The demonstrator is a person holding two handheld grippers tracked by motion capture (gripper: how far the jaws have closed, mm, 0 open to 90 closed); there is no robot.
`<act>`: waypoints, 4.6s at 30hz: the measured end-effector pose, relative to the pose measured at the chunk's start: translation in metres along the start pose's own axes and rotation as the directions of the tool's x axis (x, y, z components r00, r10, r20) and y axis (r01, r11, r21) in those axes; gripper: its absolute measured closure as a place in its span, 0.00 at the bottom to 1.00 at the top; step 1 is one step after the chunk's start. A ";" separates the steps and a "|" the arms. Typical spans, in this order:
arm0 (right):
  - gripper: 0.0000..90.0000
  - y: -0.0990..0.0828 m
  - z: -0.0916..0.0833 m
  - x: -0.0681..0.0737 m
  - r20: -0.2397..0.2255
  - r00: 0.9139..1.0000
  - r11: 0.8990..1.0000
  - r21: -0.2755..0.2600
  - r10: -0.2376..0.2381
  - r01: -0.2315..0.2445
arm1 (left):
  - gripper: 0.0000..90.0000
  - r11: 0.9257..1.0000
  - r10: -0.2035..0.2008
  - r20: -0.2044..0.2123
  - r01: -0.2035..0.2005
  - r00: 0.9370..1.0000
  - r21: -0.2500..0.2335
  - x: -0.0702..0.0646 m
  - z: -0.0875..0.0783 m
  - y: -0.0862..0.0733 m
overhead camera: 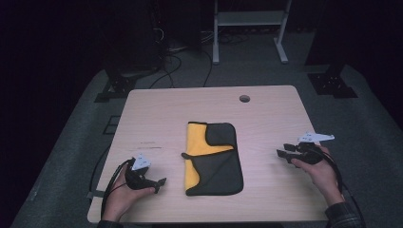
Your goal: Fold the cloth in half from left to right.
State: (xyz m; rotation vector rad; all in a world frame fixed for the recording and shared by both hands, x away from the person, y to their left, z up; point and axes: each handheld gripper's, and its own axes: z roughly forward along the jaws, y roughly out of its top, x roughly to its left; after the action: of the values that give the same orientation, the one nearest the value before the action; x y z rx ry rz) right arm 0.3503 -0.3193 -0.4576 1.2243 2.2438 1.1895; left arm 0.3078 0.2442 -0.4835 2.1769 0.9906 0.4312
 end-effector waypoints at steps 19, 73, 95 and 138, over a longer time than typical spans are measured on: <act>0.61 0.056 0.044 0.045 -0.122 0.982 0.989 -0.002 -0.146 0.147 | 0.00 1.000 -0.006 -0.006 0.006 1.000 -0.002 0.000 0.000 0.000; 0.75 0.106 0.187 0.135 -0.280 0.911 0.942 0.058 -0.304 0.332 | 0.00 1.000 -0.006 -0.006 0.006 1.000 -0.003 0.000 0.000 0.000; 0.93 0.125 0.172 0.120 -0.246 0.944 0.971 0.036 -0.221 0.237 | 0.00 1.000 -0.006 -0.006 0.006 1.000 -0.003 0.000 0.000 0.000; 0.80 0.119 0.139 0.085 -0.167 0.974 0.988 0.009 -0.151 0.154 | 0.00 1.000 -0.014 -0.013 0.014 1.000 -0.004 -0.001 0.000 0.000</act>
State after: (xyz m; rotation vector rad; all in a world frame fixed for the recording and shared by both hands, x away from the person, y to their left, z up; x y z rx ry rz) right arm 0.4497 -0.1447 -0.4380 0.9714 2.4273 1.2506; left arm 0.3073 0.2435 -0.4838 2.1648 1.0101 0.4410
